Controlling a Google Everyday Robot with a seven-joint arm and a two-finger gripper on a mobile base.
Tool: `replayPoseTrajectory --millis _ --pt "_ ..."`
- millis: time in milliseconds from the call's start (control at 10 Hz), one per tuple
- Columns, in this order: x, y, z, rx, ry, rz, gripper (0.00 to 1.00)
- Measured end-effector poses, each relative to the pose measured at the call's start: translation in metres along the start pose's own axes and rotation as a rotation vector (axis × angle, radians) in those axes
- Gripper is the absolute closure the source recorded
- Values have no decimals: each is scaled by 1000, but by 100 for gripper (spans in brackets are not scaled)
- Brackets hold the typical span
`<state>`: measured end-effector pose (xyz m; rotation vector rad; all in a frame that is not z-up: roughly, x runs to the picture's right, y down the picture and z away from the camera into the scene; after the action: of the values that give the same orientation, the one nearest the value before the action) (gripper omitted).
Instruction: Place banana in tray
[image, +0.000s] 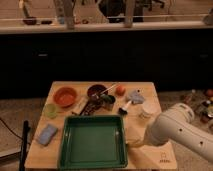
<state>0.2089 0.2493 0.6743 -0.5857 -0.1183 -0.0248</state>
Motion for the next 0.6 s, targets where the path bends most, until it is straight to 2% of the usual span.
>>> replayPoseTrajectory --millis 300,500,600 --pt "11 -8 11 -21 5 31 29" --pt "16 -9 19 -34 4 45 20" --pt "19 -10 22 -38 14 51 20"
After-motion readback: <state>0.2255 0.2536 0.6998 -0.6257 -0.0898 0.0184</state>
